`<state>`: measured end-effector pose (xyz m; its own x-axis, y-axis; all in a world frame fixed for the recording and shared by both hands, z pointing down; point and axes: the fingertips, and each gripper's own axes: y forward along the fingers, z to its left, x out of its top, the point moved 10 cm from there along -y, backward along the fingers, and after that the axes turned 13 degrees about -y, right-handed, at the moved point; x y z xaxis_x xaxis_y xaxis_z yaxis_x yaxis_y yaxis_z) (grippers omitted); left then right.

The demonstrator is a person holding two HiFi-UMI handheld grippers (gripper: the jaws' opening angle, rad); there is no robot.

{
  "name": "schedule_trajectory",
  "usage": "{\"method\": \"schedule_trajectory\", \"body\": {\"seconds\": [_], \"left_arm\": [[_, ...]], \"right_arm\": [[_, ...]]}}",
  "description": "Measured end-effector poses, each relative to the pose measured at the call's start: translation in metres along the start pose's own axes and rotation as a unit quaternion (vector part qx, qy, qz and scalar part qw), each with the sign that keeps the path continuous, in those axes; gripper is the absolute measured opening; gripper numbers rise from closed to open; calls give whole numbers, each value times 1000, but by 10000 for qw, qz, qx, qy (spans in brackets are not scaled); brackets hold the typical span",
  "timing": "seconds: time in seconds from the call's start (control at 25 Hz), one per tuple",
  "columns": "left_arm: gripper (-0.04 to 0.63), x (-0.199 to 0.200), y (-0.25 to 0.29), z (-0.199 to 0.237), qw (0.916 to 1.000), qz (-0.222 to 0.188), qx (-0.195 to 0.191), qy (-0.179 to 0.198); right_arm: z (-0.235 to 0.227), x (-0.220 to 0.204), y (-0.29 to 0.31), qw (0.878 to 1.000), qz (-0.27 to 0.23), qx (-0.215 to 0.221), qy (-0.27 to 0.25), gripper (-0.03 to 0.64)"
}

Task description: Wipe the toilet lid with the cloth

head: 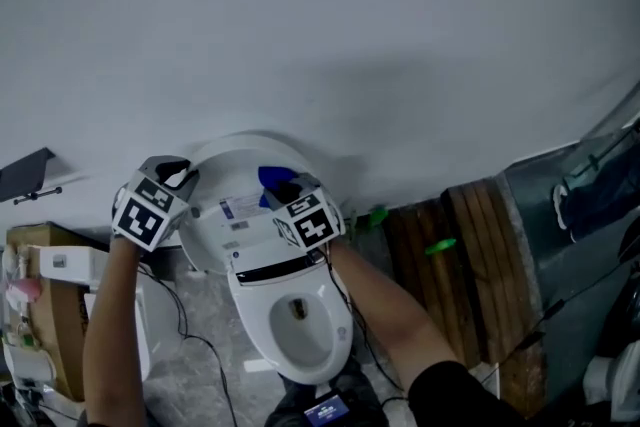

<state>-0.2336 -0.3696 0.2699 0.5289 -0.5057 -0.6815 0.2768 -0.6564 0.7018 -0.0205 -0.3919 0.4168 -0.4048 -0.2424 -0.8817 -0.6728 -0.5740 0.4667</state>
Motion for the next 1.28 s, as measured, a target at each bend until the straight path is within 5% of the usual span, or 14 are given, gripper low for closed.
{"method": "schedule_trajectory", "body": {"seconds": [0.44, 1.28], "left_arm": [[87, 0, 2, -2, 9999, 77, 71, 4], [86, -4, 2, 2, 9999, -123, 41, -43]], "right_arm": [[23, 80, 8, 9969, -636, 283, -369, 67], [92, 37, 75, 9895, -438, 1307, -438, 67]]}}
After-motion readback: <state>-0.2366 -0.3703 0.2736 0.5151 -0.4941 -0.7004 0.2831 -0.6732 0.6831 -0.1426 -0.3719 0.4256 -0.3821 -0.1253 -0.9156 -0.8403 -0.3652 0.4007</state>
